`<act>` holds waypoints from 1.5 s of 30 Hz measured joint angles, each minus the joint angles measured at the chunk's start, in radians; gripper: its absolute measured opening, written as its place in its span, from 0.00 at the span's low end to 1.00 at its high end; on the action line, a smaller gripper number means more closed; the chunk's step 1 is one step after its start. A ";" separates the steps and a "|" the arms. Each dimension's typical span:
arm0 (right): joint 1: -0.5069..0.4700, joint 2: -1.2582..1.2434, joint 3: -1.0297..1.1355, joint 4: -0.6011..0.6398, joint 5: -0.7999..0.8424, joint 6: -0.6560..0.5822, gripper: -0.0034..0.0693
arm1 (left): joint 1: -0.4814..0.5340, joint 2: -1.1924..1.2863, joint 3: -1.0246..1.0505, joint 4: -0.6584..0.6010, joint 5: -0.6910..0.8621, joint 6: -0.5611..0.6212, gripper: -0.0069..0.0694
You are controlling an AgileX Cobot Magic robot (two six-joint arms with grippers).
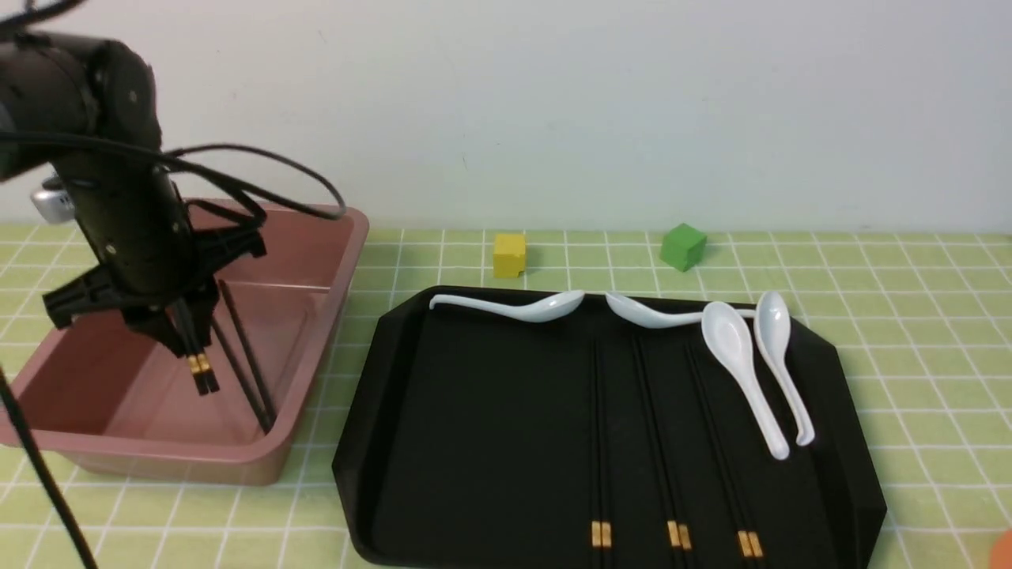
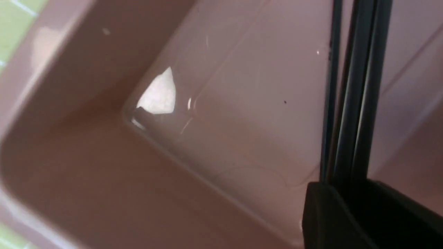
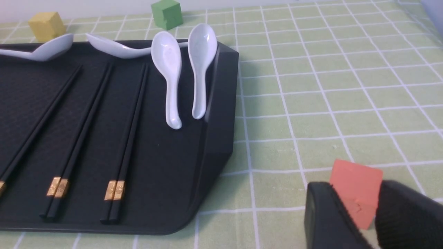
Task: On green tablecloth take chopsticks from black tray and put them in box.
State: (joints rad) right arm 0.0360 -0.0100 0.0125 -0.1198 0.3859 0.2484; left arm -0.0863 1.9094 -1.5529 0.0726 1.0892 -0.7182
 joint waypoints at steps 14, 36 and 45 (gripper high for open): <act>0.000 0.000 0.000 0.000 0.000 0.000 0.38 | 0.000 -0.112 0.008 -0.073 0.032 0.214 0.24; 0.000 0.000 0.000 0.000 0.000 0.000 0.38 | -0.189 -1.388 0.980 -0.228 -0.620 0.418 0.07; 0.000 0.000 0.000 0.000 0.000 0.000 0.38 | -0.189 -1.541 1.117 -0.167 -0.686 0.503 0.07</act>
State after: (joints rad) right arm 0.0360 -0.0100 0.0125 -0.1198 0.3859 0.2484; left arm -0.2756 0.3684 -0.4360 -0.0948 0.4031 -0.2152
